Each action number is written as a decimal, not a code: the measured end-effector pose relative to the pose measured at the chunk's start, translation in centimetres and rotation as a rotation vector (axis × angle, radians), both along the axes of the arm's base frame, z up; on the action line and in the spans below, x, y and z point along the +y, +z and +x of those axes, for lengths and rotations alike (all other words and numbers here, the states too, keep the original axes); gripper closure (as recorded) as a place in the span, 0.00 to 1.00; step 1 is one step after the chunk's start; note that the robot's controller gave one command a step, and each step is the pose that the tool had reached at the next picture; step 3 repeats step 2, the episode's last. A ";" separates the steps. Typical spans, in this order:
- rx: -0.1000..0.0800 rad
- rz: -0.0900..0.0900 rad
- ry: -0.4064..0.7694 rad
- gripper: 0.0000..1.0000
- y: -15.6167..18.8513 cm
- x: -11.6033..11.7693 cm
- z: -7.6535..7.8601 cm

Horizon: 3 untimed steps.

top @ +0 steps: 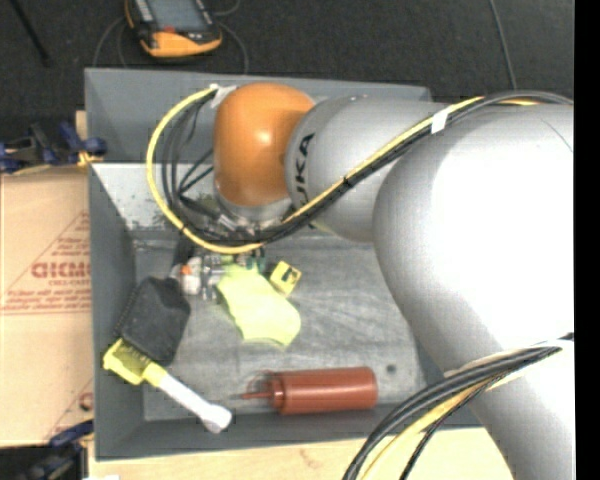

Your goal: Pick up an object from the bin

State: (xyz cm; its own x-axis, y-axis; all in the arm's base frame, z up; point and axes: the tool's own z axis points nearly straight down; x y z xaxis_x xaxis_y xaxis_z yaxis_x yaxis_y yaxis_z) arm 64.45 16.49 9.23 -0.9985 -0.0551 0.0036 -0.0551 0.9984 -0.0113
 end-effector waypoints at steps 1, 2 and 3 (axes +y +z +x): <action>-0.004 0.011 0.061 1.00 3.8 -2.0 0.2; -0.007 0.012 0.065 1.00 15.8 -0.4 -1.2; -0.007 0.012 0.065 1.00 15.8 -0.4 -1.2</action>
Offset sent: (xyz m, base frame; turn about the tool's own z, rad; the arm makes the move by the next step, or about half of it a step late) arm -0.0128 -0.0032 0.1565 -0.0636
